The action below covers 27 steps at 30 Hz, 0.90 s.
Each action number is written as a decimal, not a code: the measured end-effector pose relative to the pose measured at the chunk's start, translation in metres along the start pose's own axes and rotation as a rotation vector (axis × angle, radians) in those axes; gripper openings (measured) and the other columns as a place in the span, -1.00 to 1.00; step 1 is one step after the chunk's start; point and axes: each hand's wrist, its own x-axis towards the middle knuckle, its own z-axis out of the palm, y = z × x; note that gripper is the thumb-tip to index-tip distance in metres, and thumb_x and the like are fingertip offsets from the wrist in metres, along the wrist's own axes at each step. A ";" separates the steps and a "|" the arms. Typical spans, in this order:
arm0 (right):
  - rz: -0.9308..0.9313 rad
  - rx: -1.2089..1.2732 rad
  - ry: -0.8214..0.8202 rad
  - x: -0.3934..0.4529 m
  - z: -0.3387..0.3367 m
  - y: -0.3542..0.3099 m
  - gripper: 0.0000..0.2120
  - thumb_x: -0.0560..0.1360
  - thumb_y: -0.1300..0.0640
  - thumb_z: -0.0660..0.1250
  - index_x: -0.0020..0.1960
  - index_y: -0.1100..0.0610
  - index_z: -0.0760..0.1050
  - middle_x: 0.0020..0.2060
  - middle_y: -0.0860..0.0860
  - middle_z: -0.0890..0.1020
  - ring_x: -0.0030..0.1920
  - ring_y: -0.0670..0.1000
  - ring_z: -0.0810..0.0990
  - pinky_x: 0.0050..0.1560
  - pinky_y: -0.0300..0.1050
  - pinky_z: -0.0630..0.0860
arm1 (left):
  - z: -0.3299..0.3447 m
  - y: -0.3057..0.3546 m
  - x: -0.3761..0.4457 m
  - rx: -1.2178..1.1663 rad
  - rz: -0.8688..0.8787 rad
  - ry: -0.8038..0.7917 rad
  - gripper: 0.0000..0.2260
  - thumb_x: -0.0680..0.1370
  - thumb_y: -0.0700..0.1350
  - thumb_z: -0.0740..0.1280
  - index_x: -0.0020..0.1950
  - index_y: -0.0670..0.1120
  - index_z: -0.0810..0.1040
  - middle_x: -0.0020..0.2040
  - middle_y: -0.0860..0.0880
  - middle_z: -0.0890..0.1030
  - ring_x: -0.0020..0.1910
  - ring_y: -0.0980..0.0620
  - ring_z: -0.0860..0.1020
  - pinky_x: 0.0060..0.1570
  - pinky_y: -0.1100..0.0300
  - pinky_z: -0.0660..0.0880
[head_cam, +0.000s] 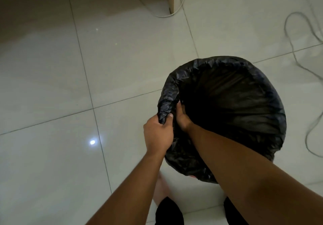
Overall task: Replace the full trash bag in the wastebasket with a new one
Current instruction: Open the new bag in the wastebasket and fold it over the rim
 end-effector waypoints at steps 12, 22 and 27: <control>-0.064 -0.043 0.057 -0.012 -0.045 -0.011 -0.23 0.61 -0.33 0.07 0.61 0.11 -0.06 0.51 0.22 0.32 0.47 0.28 0.35 0.41 0.07 0.30 | -0.005 0.001 0.009 0.010 -0.057 0.038 -0.73 0.53 0.00 0.41 -0.33 -0.07 0.54 -0.35 0.03 0.62 -0.34 0.05 0.59 -0.32 0.17 0.47; -0.135 -1.803 -0.037 -0.002 -0.133 0.017 -0.06 0.57 -0.40 0.07 0.64 0.18 -0.20 0.62 0.26 -0.18 0.59 0.29 -0.32 0.54 0.31 -0.12 | -0.010 0.003 0.026 0.020 -0.061 0.028 -0.73 0.53 -0.02 0.42 -0.30 -0.15 0.58 -0.39 0.02 0.60 -0.40 0.11 0.56 -0.41 0.24 0.42; -0.324 -1.688 0.095 -0.011 -0.101 0.006 -0.19 0.57 -0.32 0.10 0.61 0.19 0.07 0.57 0.26 0.14 0.56 0.31 0.02 0.45 0.34 0.06 | -0.008 0.001 0.020 -0.003 -0.070 0.036 -0.66 0.54 -0.04 0.41 -0.39 -0.14 0.47 -0.43 -0.02 0.55 -0.44 0.04 0.52 -0.39 0.21 0.41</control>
